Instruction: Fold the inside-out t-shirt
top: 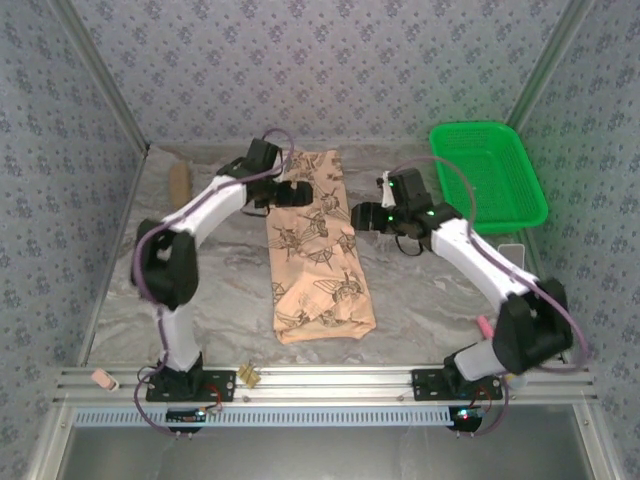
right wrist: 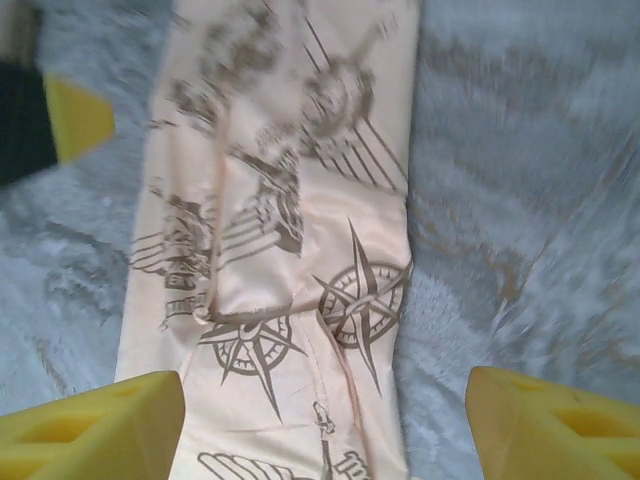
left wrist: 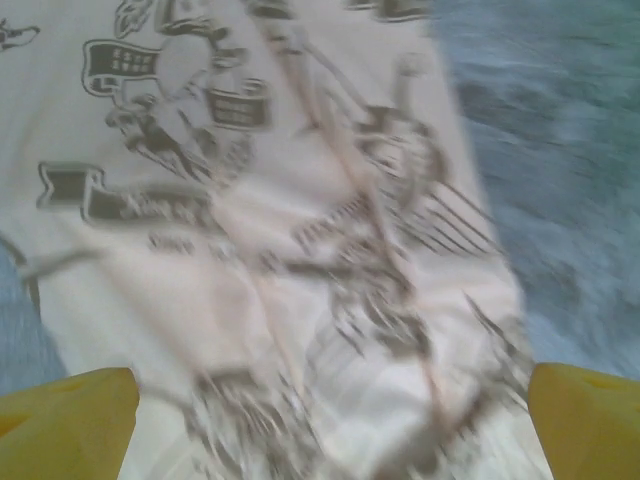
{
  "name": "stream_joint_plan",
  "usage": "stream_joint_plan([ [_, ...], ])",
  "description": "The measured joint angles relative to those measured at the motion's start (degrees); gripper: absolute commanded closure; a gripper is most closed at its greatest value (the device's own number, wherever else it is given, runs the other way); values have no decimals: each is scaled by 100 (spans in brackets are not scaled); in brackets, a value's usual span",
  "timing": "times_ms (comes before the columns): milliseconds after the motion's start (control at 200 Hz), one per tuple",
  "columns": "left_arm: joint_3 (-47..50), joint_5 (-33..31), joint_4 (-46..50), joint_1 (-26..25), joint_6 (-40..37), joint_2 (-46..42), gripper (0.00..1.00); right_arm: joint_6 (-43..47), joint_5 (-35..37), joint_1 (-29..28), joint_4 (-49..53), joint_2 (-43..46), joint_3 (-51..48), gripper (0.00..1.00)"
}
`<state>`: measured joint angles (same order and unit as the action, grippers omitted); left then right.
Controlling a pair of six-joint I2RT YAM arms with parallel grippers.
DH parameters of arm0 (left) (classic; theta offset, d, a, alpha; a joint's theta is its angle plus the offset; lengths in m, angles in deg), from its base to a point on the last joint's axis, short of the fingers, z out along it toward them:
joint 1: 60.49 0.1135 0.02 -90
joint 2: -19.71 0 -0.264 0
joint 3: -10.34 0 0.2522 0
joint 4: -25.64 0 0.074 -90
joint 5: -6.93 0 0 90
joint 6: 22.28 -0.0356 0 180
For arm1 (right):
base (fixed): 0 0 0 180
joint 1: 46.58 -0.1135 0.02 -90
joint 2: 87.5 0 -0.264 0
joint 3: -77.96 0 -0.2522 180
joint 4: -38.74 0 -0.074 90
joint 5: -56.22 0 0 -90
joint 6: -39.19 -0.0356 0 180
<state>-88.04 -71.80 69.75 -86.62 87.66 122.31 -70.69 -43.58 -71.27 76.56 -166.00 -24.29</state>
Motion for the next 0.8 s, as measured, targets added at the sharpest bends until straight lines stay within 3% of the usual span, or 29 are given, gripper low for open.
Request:
stream_joint_plan([
  [155, 1906, -387, -188, -1178, -319, -2330, 1, 1508, -4, -444, -273, 1989, -431, 15],
  [225, 2935, -310, -579, -1899, -791, -3230, 1, 2426, -33, -660, -815, 2920, -876, 14],
  [320, 4417, -297, -1300, -2400, -1521, -4242, 3, 3635, -184, -507, -1456, 3611, -1436, 14],
  [390, 5396, -393, -1685, -2450, -1926, -4806, 4, 4666, -531, -341, -1453, 3499, -1722, 13],
  [470, 5853, -433, -1644, -2461, -2319, -5025, 5, 5941, -1056, -269, -894, 3108, -1871, 12],
  [520, 5864, -420, -1541, -2557, -2559, -5056, 2, 6636, -1342, -330, -431, 2754, -1926, 12],
  [655, 5595, -883, -1285, -3421, -3248, -4946, 1, 7932, -1657, -870, 529, 1910, -2107, 12],
  [800, 4955, -1685, -833, -3602, -4170, -3842, 1, 8684, -1414, -1346, 796, 1329, -2387, 11],
])
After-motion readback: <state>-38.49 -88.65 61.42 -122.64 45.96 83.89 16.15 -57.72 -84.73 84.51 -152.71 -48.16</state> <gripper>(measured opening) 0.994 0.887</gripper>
